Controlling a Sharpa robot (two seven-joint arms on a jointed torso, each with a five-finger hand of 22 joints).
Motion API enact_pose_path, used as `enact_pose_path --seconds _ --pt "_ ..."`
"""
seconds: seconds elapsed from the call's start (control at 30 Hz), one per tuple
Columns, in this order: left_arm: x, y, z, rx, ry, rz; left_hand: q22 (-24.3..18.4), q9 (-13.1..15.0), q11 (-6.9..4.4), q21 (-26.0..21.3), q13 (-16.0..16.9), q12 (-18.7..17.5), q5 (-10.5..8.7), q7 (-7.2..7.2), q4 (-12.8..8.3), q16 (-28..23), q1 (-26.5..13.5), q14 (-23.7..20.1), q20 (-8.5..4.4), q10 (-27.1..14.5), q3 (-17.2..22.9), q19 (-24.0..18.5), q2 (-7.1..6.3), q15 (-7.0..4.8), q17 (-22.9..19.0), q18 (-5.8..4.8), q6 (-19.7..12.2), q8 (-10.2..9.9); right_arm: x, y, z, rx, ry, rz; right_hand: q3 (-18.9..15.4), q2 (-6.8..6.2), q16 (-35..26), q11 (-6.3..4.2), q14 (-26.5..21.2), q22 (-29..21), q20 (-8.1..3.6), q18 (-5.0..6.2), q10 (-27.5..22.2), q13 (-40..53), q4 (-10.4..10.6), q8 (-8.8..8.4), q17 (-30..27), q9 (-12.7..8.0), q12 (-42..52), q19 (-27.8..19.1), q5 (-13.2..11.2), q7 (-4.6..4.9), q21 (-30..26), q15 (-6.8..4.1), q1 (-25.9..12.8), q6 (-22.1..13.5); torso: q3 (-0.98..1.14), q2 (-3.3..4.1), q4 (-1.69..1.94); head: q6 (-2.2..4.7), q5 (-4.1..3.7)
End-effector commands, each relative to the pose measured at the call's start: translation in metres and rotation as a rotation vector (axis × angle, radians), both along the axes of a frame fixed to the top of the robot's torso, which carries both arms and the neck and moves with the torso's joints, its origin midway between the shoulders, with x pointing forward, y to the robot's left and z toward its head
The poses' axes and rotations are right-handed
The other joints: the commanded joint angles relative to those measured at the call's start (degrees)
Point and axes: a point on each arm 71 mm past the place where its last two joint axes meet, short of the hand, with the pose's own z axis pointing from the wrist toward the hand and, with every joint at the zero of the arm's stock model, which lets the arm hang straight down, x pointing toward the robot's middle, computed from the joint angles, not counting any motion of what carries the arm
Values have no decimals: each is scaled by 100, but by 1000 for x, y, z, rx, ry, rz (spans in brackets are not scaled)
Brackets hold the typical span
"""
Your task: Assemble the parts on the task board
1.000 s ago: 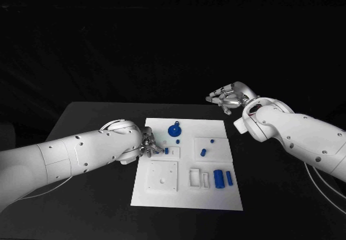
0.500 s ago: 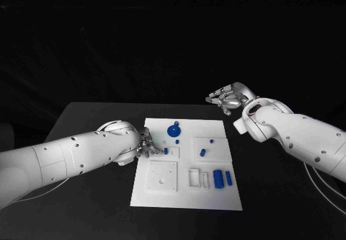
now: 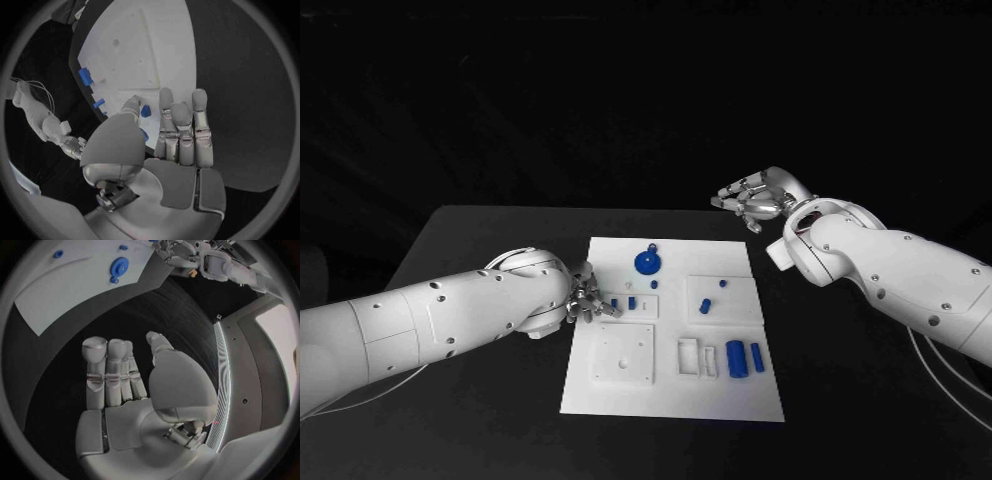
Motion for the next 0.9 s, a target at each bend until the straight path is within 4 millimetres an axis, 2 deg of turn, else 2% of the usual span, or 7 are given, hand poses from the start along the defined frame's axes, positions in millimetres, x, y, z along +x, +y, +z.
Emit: enact_pose_path --seconds 0.03,0.17,0.2,0.4,0.63,0.73,0.9 --pt "-2 -4 4 -67 -17 -14 96 -265 55 -56 -103 -162 49 51 -102 -39 147 -22 66 -153 -7 -28 91 81 -7 -17 -104 -105 0 1 -1 -4 6 13 -24 -18 -24 -6 2 467 -9 57 23 -3 -9 -27 -1 -7 -3 49 21 8 11 -21 -36 -45 9 4 -8 30 8" --pt "-3 -4 12 -185 -30 -28 78 -1215 240 -205 -453 -587 63 258 -393 -102 371 -213 202 -487 -100 -150 256 228 -23 48 -357 -438 0 -1 -2 -5 7 10 -24 -18 -24 -6 2 467 -9 57 23 -3 -9 -27 -1 -7 -3 49 21 8 11 -21 -36 -45 2 0 5 43 -4" --pt "-3 -4 15 -210 -34 -30 83 -1844 286 -264 -641 -711 -6 321 -464 -80 427 -251 267 -522 -155 -140 288 275 -21 123 -372 -613 0 -1 -2 -5 8 10 -24 -18 -24 -6 2 467 -9 57 23 -3 -9 -27 -1 -7 -3 49 21 8 11 -21 -36 -45 3 -1 7 41 -3" --pt "-2 -2 31 -344 -112 -28 75 -2959 411 -503 -755 -880 -466 431 -362 -183 546 -352 357 -803 -21 -152 -18 369 -120 166 -510 -483 0 -1 -3 -4 9 8 -36 -14 -30 -4 -6 458 -7 61 11 -9 1 -23 -5 -5 -13 41 22 8 -36 -19 -34 -44 6 5 1 78 -5" --pt "6 2 48 -471 -280 -63 -32 -3257 464 -842 -788 -1119 3 469 -868 -547 1301 -664 435 -1037 114 -357 400 446 -306 138 -383 -347 0 -2 -4 -1 12 7 -10 5 -106 -27 -65 371 -14 82 143 -590 -50 -31 -64 -4 -503 -11 -11 -21 -466 -29 -17 83 8 13 0 119 -18" --pt "9 -2 57 -517 -376 -127 -4 -3434 546 -923 -803 -1481 -335 521 -1425 -820 2052 -707 433 -1201 540 -441 624 471 -438 179 -118 -548 1 -2 -5 -1 12 7 21 23 -133 -34 -59 358 -21 81 179 -954 -70 -26 -110 -3 -730 3 -18 -21 -599 -32 -17 109 12 19 -5 142 -23" --pt "14 -18 64 -501 -448 -247 156 -3536 680 -722 -810 -2188 -850 566 -1844 -992 2073 -591 495 -1246 940 -515 665 538 -513 319 248 -1372 1 -1 -5 -5 5 10 77 37 -201 -30 -38 326 -25 87 271 -1464 -92 -26 -228 -2 -1144 11 -16 -29 -812 -35 -8 141 9 24 -4 172 -41"
